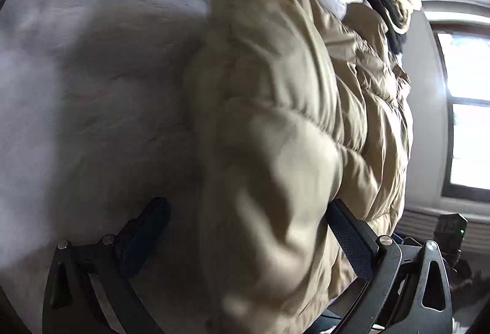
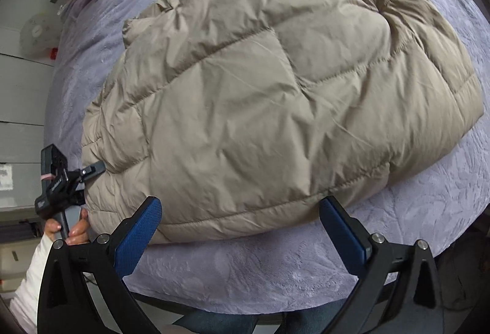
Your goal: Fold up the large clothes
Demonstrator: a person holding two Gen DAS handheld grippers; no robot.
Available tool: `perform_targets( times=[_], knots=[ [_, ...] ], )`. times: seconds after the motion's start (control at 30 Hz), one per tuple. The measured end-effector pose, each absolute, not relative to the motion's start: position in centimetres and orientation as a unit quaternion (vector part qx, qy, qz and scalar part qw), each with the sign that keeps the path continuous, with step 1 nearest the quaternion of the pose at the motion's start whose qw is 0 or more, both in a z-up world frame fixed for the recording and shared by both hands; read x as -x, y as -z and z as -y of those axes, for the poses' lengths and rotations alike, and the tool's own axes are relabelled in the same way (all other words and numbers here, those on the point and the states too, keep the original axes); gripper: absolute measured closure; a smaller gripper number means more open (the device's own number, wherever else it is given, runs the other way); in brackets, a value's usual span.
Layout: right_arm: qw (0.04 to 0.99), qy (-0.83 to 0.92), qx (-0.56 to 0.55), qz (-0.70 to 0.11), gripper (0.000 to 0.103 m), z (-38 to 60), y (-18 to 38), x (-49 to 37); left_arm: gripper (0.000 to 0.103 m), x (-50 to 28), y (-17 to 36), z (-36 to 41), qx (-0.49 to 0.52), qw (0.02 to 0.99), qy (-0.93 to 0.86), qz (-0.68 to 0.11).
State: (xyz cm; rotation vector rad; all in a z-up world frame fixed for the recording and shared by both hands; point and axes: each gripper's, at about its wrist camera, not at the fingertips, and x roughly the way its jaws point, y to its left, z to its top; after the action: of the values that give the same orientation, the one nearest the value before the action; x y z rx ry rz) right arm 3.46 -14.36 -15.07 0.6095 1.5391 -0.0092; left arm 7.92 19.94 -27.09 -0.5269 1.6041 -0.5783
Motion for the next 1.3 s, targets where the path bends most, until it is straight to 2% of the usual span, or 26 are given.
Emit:
perform_targets(
  times=[0.1,0.13,0.17,0.2,0.27,0.33,0.37,0.4,0.53,0.73,1.0,1.17,1.27,1.3],
  knots=[
    [0.678,-0.001,-0.268,-0.684,0.000,14.7,14.7,-3.3,0.000,-8.1,27.3,-18.4,0.224,0.609,0.285,-0.706],
    [0.681,-0.003,-0.266,-0.682,0.000,14.7,14.5,-3.3,0.014,-7.9,27.3,-17.9,0.217,0.606,0.291,-0.708],
    [0.686,-0.006,-0.263,-0.678,0.000,14.7,14.1,-3.5,0.048,-7.7,27.1,-17.2,0.211,0.601,0.304,-0.709],
    [0.694,-0.008,-0.259,-0.672,0.000,14.7,13.6,-3.9,0.059,-7.6,27.0,-16.9,0.222,0.591,0.316,-0.708],
    [0.716,-0.004,-0.244,-0.654,0.002,14.5,12.6,-4.7,0.069,-7.4,26.2,-16.5,0.220,0.598,0.318,-0.701],
    [0.735,-0.004,-0.232,-0.637,0.030,14.6,11.9,-5.9,0.071,-7.1,25.4,-16.3,0.216,0.606,0.315,-0.698],
    [0.738,-0.003,-0.229,-0.635,0.070,14.7,11.9,-6.6,0.074,-6.9,24.9,-16.3,0.218,0.608,0.314,-0.696],
    [0.740,-0.003,-0.230,-0.632,0.094,14.8,12.1,-7.5,0.074,-6.8,24.5,-16.3,0.221,0.609,0.313,-0.694],
    [0.757,-0.036,-0.206,-0.619,0.094,13.3,13.8,-10.4,0.074,-6.1,22.0,-16.5,0.228,0.612,0.312,-0.690],
    [0.744,-0.061,-0.204,-0.633,0.094,12.2,19.1,-13.4,0.074,-4.4,14.8,-13.8,0.231,0.618,0.342,-0.669],
    [0.702,-0.106,-0.280,-0.647,0.098,14.9,23.0,-14.8,0.074,-1.3,5.7,-1.3,0.171,0.652,0.355,-0.648],
    [0.648,-0.138,-0.374,-0.649,0.099,17.8,24.9,-15.1,0.074,0.7,3.7,7.4,0.092,0.685,0.335,-0.640],
    [0.622,-0.143,-0.423,-0.644,0.099,21.0,24.1,-14.8,0.074,1.4,3.4,10.2,0.074,0.691,0.334,-0.636],
    [0.625,-0.148,-0.430,-0.634,0.093,22.6,23.2,-14.4,0.074,1.6,3.3,10.9,0.067,0.694,0.333,-0.635]
  ],
)
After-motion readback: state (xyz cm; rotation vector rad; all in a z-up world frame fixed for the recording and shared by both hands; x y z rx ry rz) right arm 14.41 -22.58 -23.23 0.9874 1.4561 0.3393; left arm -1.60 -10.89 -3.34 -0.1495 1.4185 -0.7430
